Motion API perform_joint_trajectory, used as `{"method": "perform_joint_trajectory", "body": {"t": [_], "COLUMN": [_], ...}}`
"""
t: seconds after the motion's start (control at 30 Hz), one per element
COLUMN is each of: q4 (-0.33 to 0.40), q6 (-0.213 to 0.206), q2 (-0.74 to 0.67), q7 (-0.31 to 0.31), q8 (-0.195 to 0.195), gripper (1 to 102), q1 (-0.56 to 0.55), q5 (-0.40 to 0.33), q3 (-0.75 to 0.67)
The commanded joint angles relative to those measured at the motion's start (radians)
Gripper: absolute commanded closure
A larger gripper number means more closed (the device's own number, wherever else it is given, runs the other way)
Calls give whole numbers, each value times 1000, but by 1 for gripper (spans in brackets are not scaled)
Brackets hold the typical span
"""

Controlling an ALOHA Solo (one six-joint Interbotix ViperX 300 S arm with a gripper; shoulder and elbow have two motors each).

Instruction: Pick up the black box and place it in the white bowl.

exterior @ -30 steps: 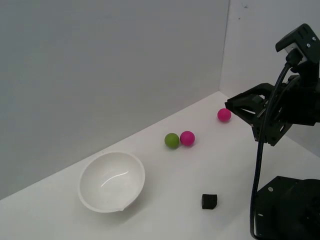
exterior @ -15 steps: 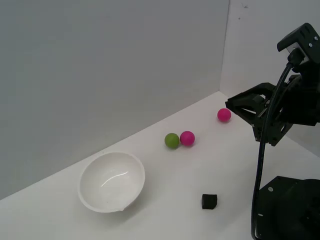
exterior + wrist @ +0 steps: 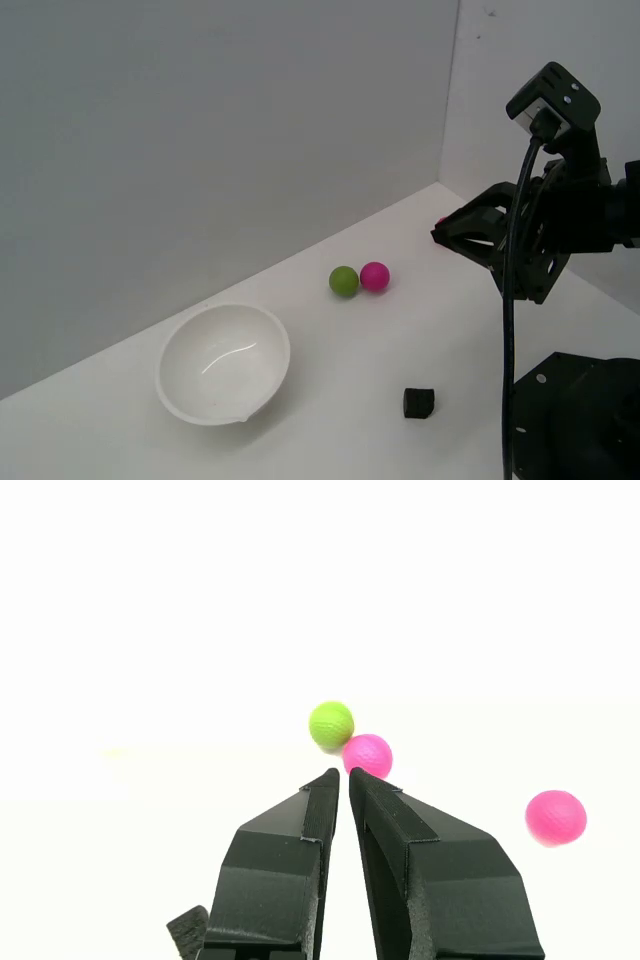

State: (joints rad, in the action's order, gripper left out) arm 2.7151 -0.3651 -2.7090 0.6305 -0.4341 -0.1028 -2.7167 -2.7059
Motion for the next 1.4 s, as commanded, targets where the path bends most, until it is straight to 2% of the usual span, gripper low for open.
{"method": "perform_joint_trajectory", "body": {"t": [0.0,0.2,0.37,0.4,0.53,0.57,0.7,0.83,1.0,1.1,1.27,1.37], "q4": [-38,-114,-133,-137,-158,-160,-160,-163,-166,-172,-192,-198], "q6": [-11,-8,-3,11,160,178,181,181,181,179,179,163], "q2": [31,124,189,198,244,253,276,302,334,337,333,327], "q7": [20,101,144,146,163,173,192,235,275,287,365,400], "q8": [-6,-6,-6,-6,-6,-6,-9,-69,-100,-104,-114,-114], "gripper": [100,100,100,100,100,100,100,100,100,100,100,99], "q1": [-26,-58,-84,-86,-97,-104,-124,-167,-238,-275,-331,-347], "q5": [46,120,140,141,163,166,164,169,170,178,198,202], "q3": [26,126,187,199,242,252,275,302,333,334,331,324]}}
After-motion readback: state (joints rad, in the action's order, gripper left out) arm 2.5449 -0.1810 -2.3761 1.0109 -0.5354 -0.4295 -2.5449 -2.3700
